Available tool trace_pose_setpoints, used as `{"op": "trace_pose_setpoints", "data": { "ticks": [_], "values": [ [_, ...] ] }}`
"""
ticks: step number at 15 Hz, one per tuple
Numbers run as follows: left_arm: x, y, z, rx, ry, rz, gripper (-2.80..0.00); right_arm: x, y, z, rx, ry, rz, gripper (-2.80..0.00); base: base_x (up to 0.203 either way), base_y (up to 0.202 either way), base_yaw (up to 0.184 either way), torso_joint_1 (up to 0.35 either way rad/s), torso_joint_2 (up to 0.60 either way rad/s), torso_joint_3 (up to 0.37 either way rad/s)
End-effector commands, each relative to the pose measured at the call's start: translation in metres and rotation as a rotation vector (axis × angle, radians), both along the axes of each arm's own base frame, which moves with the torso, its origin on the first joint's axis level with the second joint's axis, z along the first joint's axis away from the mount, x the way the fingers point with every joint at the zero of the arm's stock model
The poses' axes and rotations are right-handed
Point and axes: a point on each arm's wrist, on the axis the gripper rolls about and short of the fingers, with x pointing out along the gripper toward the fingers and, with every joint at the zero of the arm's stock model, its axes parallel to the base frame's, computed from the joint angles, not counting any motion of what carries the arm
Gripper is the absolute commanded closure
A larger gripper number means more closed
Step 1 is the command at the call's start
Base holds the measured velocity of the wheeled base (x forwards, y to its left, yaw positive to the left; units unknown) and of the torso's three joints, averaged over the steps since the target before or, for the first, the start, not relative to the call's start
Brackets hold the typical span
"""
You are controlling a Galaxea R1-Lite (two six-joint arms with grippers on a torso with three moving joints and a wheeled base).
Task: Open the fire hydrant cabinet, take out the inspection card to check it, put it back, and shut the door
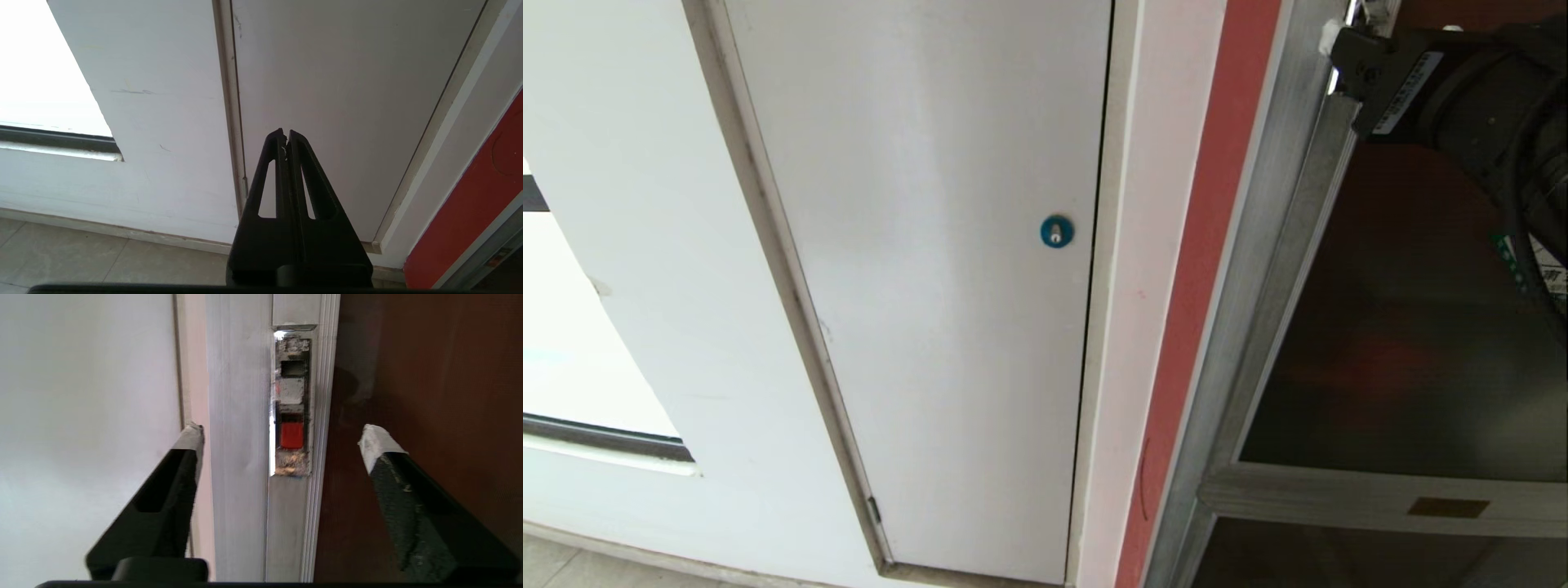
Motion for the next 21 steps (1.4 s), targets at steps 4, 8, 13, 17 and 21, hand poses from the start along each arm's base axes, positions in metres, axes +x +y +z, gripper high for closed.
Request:
{"op": "trace_pose_setpoints", "data": {
  "ticks": [4, 8, 13, 17, 21],
  "values": [
    [0.001, 0.000, -0.002, 0.000, 0.008, 0.000, 0.00, 0.017, -0.006, 0.004, 0.006, -0.008, -0.062, -2.80, 0.000, 0.000, 0.000, 0.000, 0.00, 0.000],
    [0.001, 0.000, -0.002, 0.000, 0.008, 0.000, 0.00, 0.021, -0.005, 0.008, 0.008, -0.017, -0.068, -2.80, 0.000, 0.000, 0.000, 0.000, 0.00, 0.000],
    [0.001, 0.000, -0.002, 0.000, 0.007, 0.001, 0.00, 0.028, -0.008, 0.010, 0.007, -0.021, -0.093, 0.00, 0.000, 0.000, 0.000, 0.000, 0.00, 0.000],
    [0.001, 0.000, -0.002, 0.000, 0.007, 0.000, 0.00, 0.032, -0.008, 0.012, 0.007, -0.026, -0.095, 0.00, 0.000, 0.000, 0.000, 0.000, 0.00, 0.000],
    [0.001, 0.000, -0.002, 0.000, 0.007, 0.000, 0.00, 0.035, -0.006, 0.016, 0.005, -0.033, -0.093, 0.00, 0.000, 0.000, 0.000, 0.000, 0.00, 0.000]
  ]
}}
